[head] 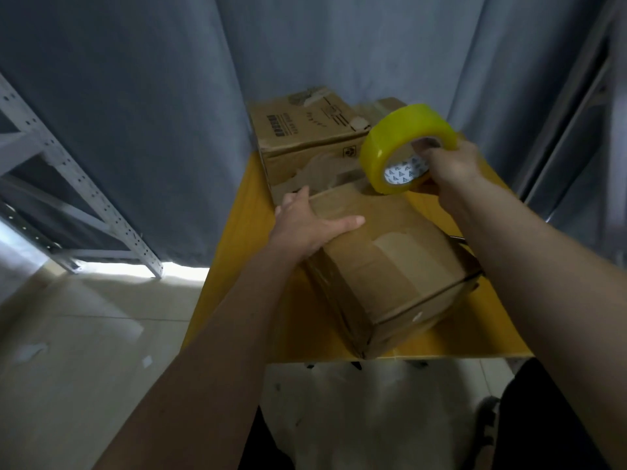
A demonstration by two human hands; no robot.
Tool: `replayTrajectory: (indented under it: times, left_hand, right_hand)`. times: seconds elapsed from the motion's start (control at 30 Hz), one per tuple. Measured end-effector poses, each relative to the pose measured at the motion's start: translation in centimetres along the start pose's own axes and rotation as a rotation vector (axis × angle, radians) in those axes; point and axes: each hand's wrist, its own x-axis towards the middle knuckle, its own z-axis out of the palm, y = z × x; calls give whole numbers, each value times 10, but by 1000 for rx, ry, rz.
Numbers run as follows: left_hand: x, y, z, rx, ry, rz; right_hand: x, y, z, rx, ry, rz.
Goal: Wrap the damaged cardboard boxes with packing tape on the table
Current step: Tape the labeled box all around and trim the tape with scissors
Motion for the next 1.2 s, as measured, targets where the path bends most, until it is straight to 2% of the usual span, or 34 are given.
replayTrajectory:
  times: [0.13, 0.23, 0.37, 0.57, 0.7, 0.8, 0.87, 1.07, 1.2]
  left_hand:
    - [-1, 1, 0, -14, -8, -7]
    - [-1, 1, -1, -14, -12, -7]
    - [-1, 2, -1, -5, -12, -28]
    - [-3, 5, 0, -62, -10, -34]
    - [-6, 5, 0, -107, -11, -49]
    - [-7, 4, 1, -259, -49, -108]
    - [-7, 1, 4, -357, -57, -179]
    - [-15, -2, 7, -566, -149, -353]
    - [-20, -8, 3, -635, -174, -326]
  right_hand:
    - [4, 1, 2, 7, 12, -3]
    - [5, 1, 1, -77, 22, -31]
    - [16, 1, -20, -182, 171, -128]
    - [22, 33, -33, -191, 181, 65]
    - [27, 42, -30, -58, 96, 226]
    - [19, 52, -32, 175, -1, 442]
    - [13, 60, -29, 286, -87, 481]
    - [12, 72, -22, 164, -245, 473]
    - [10, 56, -15, 127, -272, 484]
